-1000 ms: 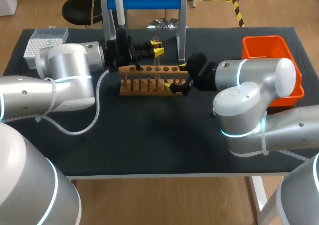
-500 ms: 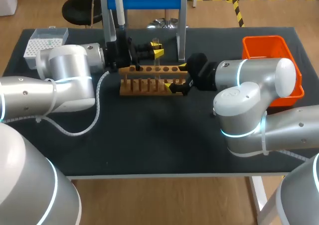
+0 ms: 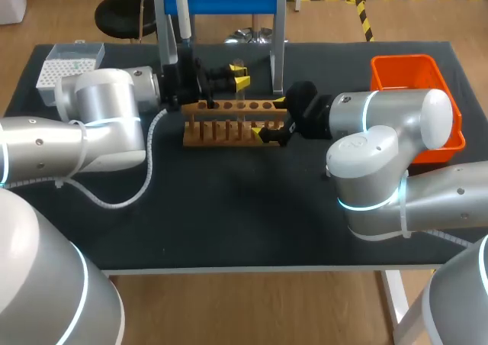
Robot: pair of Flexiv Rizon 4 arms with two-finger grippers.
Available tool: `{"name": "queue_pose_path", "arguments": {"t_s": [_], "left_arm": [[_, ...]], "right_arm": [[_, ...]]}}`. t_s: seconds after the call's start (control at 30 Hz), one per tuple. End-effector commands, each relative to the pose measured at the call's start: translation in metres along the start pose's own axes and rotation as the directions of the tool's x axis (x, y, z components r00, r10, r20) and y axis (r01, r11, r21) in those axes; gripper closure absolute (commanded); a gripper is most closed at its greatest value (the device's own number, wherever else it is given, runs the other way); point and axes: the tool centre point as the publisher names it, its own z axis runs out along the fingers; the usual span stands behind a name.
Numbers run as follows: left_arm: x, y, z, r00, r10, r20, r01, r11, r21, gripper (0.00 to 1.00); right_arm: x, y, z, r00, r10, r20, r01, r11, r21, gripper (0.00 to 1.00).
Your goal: Invert the test tube, pick up the pipette, mount the tip to pipette, aspirate from beaker and dispense into the tube, eject the tip, return the pipette, and cap with the stopper.
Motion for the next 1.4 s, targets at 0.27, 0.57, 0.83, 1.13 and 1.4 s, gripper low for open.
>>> {"name": "queue_pose_path", "arguments": {"t_s": [0.27,0.57,0.83,1.13,1.4], "left_arm": [[0.002,-0.002,-0.002,1.000,-0.018,0.008,0.018,1.000,-0.020,0.00],[0.004,-0.021,-0.015,1.000,-0.020,0.021,0.022,0.997,-0.078,0.00],[0.009,-0.048,-0.067,0.995,-0.017,0.095,0.035,0.982,-0.186,0.00],[0.015,-0.060,-0.108,0.984,-0.021,0.178,0.065,0.967,-0.246,0.00],[0.015,-0.060,-0.108,0.984,-0.021,0.178,0.065,0.967,-0.246,0.00]], "right_arm": [[0.000,0.001,-0.001,1.000,0.000,-0.002,0.000,1.000,0.004,0.00],[0.000,0.001,-0.001,1.000,0.000,-0.002,0.000,1.000,0.004,0.00],[0.000,0.001,-0.001,1.000,0.000,-0.002,0.000,1.000,0.004,0.00],[0.000,0.001,-0.001,1.000,0.000,-0.002,0.000,1.000,0.004,0.00],[0.000,0.001,-0.001,1.000,0.000,-0.002,0.000,1.000,0.004,0.00]]}}
